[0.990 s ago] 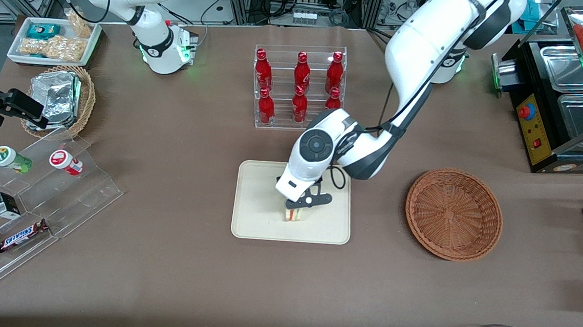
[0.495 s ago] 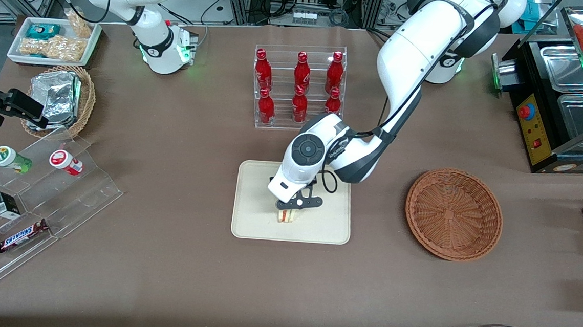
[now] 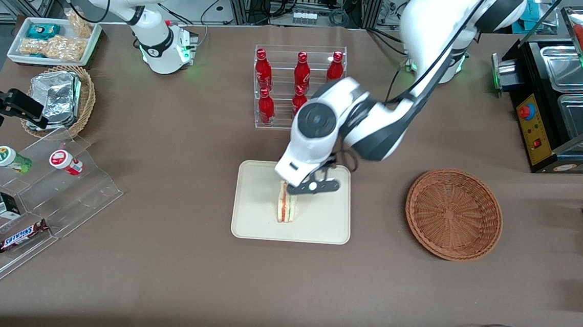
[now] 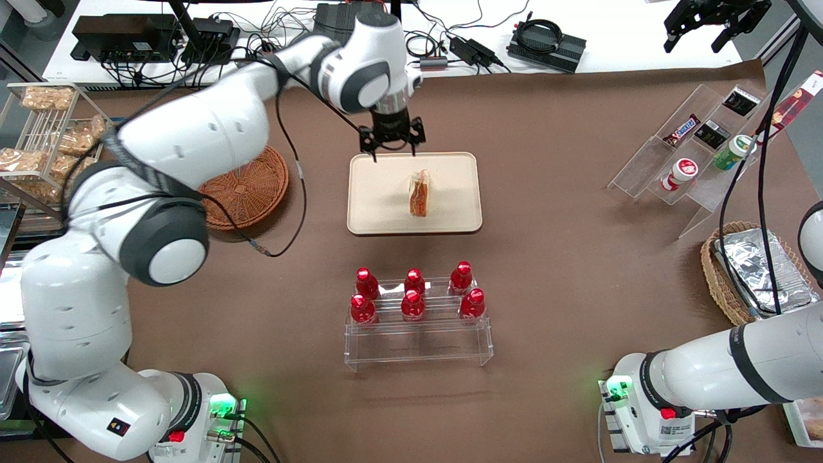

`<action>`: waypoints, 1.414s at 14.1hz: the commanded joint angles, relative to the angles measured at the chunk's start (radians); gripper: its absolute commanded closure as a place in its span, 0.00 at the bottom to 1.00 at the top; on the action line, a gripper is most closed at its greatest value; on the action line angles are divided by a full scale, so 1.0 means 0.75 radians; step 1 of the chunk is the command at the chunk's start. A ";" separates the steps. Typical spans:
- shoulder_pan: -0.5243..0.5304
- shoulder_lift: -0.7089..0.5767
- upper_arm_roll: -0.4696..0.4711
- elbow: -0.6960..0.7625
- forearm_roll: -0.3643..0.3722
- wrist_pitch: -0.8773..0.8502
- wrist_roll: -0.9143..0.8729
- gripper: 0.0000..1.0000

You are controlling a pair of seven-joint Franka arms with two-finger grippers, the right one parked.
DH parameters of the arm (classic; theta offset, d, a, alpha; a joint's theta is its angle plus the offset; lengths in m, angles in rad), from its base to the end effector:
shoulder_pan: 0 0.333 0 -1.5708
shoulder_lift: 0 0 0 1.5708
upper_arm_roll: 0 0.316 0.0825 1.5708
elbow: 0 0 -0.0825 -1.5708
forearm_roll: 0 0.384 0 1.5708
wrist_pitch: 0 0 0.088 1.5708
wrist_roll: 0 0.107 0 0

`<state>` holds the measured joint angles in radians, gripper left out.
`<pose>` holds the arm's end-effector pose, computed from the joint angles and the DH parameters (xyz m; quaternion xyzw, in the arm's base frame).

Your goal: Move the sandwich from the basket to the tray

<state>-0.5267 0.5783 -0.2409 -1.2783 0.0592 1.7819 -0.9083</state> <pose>0.5418 -0.4625 0.4184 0.9957 0.0801 -0.0473 0.0030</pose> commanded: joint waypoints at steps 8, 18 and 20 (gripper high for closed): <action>0.405 -0.390 0.002 -0.314 0.056 -0.332 0.247 0.00; 0.651 -0.773 0.102 -0.560 -0.034 -0.349 0.920 0.00; 0.653 -0.800 0.174 -0.552 -0.066 -0.347 1.055 0.00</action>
<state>-0.0426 0.0206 -0.1474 -1.6709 0.0414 1.5145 -0.2093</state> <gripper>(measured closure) 0.000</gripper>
